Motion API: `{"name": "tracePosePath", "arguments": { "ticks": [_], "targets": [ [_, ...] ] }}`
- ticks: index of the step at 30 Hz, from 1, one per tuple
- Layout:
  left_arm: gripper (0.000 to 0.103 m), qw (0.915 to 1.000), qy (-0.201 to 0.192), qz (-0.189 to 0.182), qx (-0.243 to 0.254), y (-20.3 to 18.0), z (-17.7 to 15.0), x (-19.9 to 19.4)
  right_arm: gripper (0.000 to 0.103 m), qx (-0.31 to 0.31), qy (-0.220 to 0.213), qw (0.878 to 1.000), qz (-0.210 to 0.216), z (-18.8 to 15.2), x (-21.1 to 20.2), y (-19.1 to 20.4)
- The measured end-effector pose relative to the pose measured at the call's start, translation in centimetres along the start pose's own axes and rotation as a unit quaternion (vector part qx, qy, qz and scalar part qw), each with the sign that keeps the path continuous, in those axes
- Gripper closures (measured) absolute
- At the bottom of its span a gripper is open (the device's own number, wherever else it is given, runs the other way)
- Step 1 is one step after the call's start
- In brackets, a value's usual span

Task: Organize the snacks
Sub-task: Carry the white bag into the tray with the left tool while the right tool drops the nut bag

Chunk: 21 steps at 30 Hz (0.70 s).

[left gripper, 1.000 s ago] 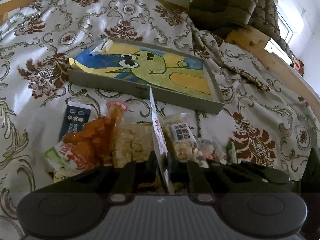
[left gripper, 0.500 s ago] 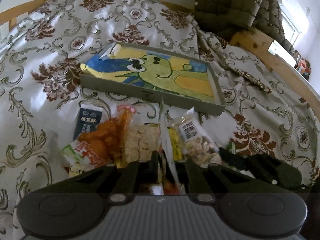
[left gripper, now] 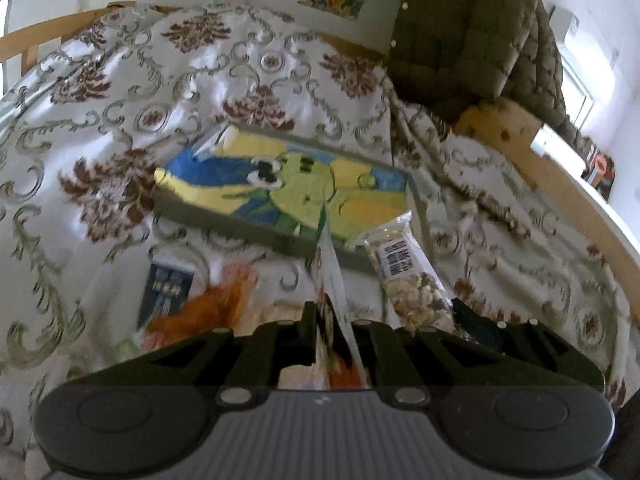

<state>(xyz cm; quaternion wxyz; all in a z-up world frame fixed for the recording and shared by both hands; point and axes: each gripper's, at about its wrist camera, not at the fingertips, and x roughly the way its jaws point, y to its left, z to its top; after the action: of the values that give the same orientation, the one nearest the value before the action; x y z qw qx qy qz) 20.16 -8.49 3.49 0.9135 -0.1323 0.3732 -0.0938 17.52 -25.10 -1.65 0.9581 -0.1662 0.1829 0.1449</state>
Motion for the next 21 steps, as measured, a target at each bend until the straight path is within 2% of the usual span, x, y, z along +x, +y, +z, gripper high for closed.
{"name": "tracePosePath", "arguments": {
  "ticks": [5, 10, 15, 21],
  "targets": [
    [0.096, 0.999, -0.034, -0.027, -0.006, -0.6, 3.1, 3.1, 0.057, 0.028, -0.04, 0.998, -0.026, 1.7, 3.1, -3.0],
    [0.096, 0.9969, -0.06, -0.05, 0.001, -1.3, 5.9, 8.3, 0.057, 0.055, -0.052, 0.996, -0.045, 2.5, 8.1, -6.3],
    [0.096, 0.996, -0.067, -0.059, -0.002, -1.4, 7.7, 13.7, 0.057, 0.098, -0.033, 0.994, -0.049, 1.7, 12.6, -8.9],
    [0.096, 0.9969, -0.041, -0.061, -0.026, -0.5, 7.8, 19.2, 0.057, 0.11, 0.0, 0.993, -0.043, 0.3, 16.1, -9.2]
  ]
}}
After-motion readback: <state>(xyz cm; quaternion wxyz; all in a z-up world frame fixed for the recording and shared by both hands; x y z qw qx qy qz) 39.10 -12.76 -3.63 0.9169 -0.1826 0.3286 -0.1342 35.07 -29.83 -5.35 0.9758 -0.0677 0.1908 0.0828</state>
